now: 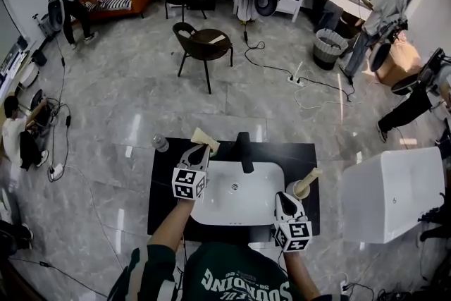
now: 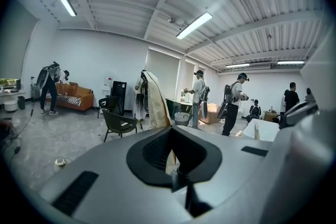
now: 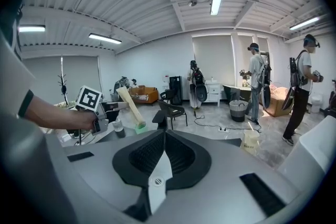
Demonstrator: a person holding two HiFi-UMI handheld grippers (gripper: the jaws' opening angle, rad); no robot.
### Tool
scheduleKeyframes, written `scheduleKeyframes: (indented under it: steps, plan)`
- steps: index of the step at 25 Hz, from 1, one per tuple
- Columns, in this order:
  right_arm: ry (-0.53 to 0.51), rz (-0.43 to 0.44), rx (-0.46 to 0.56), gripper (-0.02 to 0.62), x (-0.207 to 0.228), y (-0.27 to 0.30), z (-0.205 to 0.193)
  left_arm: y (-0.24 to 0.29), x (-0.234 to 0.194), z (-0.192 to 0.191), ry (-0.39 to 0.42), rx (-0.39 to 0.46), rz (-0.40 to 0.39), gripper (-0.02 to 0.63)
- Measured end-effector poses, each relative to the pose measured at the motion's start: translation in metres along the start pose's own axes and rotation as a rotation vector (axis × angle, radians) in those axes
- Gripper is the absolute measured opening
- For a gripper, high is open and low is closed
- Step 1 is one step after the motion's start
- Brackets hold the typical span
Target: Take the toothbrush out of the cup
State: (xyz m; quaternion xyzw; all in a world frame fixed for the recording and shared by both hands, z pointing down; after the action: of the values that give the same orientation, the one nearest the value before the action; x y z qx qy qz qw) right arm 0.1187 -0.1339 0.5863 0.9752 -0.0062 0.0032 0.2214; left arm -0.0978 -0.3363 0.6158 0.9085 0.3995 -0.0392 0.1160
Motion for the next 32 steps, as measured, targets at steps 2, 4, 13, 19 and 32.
scheduleKeyframes:
  steps: [2, 4, 13, 19, 32]
  plan:
    - [-0.002, 0.007, 0.004, 0.041, -0.002, -0.001, 0.001, -0.005, 0.002, 0.005, 0.006, 0.006, 0.000, 0.008]
    - [-0.004, 0.017, 0.006, 0.041, -0.005, -0.003, 0.001, -0.012, 0.004, 0.010, 0.012, 0.012, 0.000, 0.008]
    - [-0.021, 0.083, 0.003, 0.041, -0.027, 0.000, 0.000, -0.053, 0.012, 0.025, 0.026, 0.035, 0.004, 0.008]
    - [-0.039, 0.143, -0.003, 0.041, -0.046, 0.006, 0.000, -0.082, 0.010, 0.016, 0.007, 0.020, 0.020, 0.008]
    - [-0.055, 0.268, -0.024, 0.041, -0.095, 0.023, 0.000, -0.156, -0.006, -0.024, -0.031, -0.070, 0.050, 0.008]
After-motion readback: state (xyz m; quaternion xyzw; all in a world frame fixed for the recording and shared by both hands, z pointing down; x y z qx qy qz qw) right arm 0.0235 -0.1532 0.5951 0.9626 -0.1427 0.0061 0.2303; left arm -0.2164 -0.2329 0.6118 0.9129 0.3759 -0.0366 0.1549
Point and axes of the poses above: the fingertips, and each gripper's own axes: y forward along the fingers, x to its right, z out of its top, the point moved 1 cm from there along -y, backward along the fingers, and after that the axes turned 8 degrees about -z, right-handed, at the moved point
